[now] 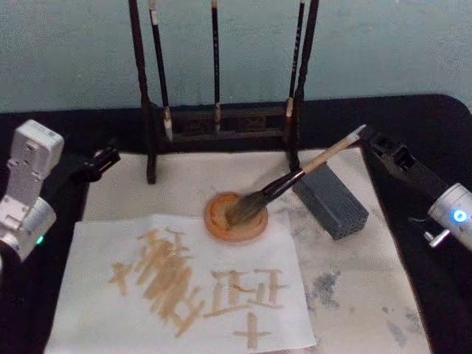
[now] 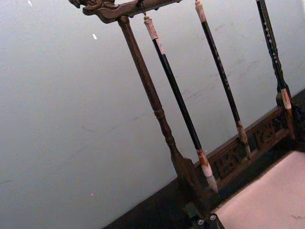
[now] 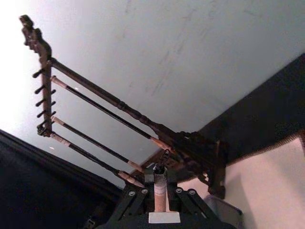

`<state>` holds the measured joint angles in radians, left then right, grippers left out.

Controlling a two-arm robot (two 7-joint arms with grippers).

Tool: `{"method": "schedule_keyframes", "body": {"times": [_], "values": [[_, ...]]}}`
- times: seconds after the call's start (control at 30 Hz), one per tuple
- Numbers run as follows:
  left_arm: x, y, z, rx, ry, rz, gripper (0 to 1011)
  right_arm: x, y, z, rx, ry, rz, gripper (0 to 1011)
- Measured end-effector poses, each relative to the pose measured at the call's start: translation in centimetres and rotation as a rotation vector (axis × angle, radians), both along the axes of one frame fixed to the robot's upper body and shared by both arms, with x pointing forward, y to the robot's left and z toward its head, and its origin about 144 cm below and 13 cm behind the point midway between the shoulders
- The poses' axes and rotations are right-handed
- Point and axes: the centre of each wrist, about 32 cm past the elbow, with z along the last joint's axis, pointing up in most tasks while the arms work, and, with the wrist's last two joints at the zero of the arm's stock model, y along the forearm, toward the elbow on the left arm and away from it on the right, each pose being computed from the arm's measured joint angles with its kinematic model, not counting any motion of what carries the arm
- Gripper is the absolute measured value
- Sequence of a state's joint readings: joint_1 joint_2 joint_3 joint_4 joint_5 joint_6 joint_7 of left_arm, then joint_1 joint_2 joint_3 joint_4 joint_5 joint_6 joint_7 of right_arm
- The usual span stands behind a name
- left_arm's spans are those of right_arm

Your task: Pick up the brush from the inkstone, write on the paper, then place the brush back to its original position.

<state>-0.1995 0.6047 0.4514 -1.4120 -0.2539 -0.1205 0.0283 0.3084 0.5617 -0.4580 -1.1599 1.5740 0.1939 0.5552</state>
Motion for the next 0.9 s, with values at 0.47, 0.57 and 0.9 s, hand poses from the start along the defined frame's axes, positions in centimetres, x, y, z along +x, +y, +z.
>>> {"method": "schedule_keyframes", "body": {"times": [0.47,0.57,0.9], "values": [[0.0,0.0,0.0,0.000,0.000,0.000,1002,0.3,-0.8,-1.4,0.011,0.049,-0.024,157],[0.0,0.0,0.0,0.000,0.000,0.000,1002,0.4,-1.0,-1.6,0.010,0.057,-0.031,157],[0.0,0.0,0.0,0.000,0.000,0.000,1002,0.6,-1.6,-2.3,0.001,0.083,-0.050,158]]}}
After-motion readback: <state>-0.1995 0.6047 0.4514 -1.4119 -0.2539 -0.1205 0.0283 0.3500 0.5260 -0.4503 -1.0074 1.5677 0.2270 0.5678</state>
